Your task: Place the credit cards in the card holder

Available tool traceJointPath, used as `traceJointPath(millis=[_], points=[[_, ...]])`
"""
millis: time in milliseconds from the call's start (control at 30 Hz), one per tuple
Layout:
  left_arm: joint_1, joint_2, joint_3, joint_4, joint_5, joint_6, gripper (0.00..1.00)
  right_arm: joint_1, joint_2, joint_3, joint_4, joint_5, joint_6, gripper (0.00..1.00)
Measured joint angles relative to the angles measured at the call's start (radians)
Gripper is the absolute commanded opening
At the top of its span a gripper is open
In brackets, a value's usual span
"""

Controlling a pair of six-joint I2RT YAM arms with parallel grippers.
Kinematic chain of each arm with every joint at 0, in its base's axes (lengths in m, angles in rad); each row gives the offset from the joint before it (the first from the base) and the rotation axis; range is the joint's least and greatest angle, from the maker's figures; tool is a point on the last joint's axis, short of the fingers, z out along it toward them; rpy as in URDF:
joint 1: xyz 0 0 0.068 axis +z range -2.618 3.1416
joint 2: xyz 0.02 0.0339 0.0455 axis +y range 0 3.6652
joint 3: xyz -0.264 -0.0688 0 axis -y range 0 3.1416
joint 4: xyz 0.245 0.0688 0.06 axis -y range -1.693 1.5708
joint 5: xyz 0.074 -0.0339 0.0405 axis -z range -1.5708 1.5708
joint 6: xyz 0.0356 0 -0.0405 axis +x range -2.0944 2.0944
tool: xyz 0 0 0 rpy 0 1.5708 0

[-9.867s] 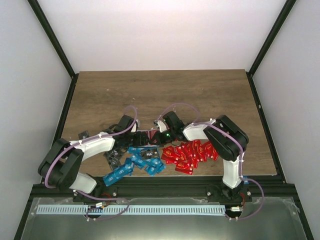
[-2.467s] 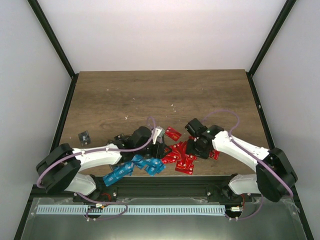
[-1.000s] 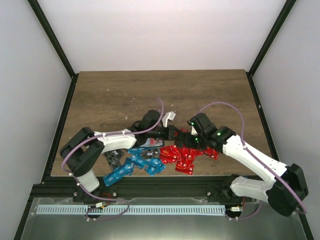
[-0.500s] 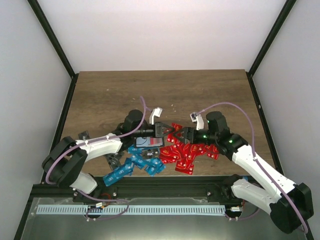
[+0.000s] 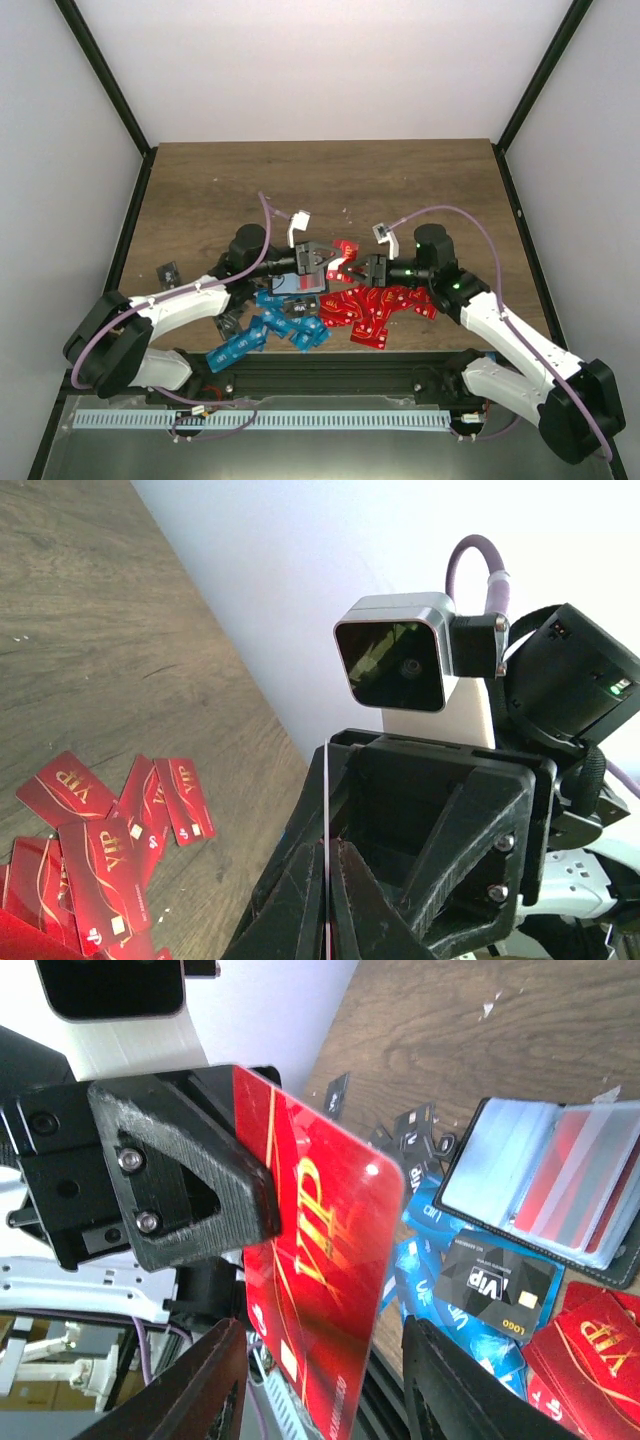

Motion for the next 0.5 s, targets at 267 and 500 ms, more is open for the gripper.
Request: traceJointPath(millis=[267, 500], points=[[0.001, -0.002, -0.021, 0.032, 0.001, -0.021, 0.04, -0.002, 0.005, -0.051, 0.120, -0.072, 0.070, 0.02], [0.006, -0.013, -0.036, 0.045, -0.012, -0.021, 0.41, -0.006, 0.017, -0.056, 0.171, -0.108, 0.091, 0.01]])
